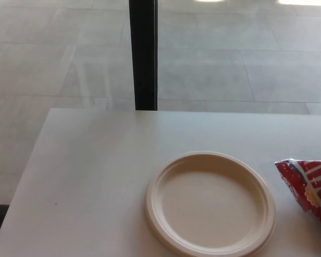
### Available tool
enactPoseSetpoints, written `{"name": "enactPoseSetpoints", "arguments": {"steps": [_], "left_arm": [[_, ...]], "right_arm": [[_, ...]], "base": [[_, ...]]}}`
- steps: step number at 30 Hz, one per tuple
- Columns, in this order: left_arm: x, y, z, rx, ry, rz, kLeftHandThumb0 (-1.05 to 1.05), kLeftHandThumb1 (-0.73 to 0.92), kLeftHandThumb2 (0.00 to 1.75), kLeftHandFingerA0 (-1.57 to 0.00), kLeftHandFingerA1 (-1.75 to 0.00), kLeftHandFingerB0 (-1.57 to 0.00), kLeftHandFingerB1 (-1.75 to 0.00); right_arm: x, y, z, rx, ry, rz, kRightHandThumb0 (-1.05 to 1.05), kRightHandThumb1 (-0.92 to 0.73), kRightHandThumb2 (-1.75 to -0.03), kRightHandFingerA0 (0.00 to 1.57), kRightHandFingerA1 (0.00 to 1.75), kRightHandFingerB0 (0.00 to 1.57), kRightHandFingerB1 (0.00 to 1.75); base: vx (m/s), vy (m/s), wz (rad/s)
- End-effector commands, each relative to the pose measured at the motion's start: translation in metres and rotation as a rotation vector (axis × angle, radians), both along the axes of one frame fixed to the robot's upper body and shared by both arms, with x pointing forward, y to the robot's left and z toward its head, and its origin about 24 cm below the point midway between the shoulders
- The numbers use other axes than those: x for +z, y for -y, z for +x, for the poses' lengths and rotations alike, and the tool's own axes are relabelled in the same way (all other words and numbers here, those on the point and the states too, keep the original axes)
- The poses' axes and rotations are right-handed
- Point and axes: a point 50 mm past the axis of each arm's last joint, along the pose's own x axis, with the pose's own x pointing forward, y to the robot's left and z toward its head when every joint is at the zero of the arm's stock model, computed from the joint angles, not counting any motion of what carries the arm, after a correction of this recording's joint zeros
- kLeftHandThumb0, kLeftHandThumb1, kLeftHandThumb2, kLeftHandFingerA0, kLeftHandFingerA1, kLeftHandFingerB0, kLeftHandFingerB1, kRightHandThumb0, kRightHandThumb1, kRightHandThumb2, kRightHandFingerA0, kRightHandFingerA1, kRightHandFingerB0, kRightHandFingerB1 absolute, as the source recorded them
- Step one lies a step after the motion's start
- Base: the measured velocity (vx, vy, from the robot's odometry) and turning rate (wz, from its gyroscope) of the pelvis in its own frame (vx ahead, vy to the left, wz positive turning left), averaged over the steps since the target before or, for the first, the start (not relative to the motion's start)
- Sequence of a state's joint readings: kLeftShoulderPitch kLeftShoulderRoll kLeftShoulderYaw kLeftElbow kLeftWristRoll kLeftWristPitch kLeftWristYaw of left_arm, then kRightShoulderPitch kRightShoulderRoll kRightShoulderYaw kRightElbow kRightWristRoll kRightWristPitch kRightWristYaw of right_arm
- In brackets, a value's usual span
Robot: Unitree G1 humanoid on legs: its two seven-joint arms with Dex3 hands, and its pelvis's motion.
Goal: The robot uses its right hand to pick up a bag of sunflower seeds kept in the middle of the desk and tilts it over a plate kept next to it to pour out a few seeds and then puts the bag of seeds back on the desk
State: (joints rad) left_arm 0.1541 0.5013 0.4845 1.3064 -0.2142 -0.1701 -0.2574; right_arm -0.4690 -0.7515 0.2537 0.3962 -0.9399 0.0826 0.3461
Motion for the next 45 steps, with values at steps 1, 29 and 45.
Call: {"name": "enactPoseSetpoints", "arguments": {"steps": [1, 29, 45], "left_arm": [[0.002, -0.003, -0.006, 0.029, -0.002, 0.009, -0.73, 0.52, 0.71, -0.51, -0.59, -0.47, -0.47], [0.001, -0.002, -0.01, 0.023, -0.022, 0.04, -0.74, 0.64, 0.59, -0.58, -0.56, -0.52, -0.42], [0.0, 0.0, -0.011, 0.029, -0.015, 0.048, -0.74, 0.63, 0.59, -0.57, -0.59, -0.51, -0.42]], "right_arm": [[-0.002, 0.008, -0.017, 0.282, 0.045, -0.004, -0.31, -0.52, -0.6, 0.07, 0.47, 0.07, 0.33], [-0.032, 0.037, -0.026, 0.262, 0.275, -0.082, -0.63, -0.37, -0.66, 0.0, 0.0, 0.03, 0.09], [-0.044, 0.011, -0.012, 0.298, 0.363, 0.018, -0.56, -0.3, -0.67, 0.0, 0.1, 0.04, 0.2]], "base": [[0.0, 0.0, 0.0], [0.0, 0.0, 0.0], [0.0, 0.0, 0.0]]}}
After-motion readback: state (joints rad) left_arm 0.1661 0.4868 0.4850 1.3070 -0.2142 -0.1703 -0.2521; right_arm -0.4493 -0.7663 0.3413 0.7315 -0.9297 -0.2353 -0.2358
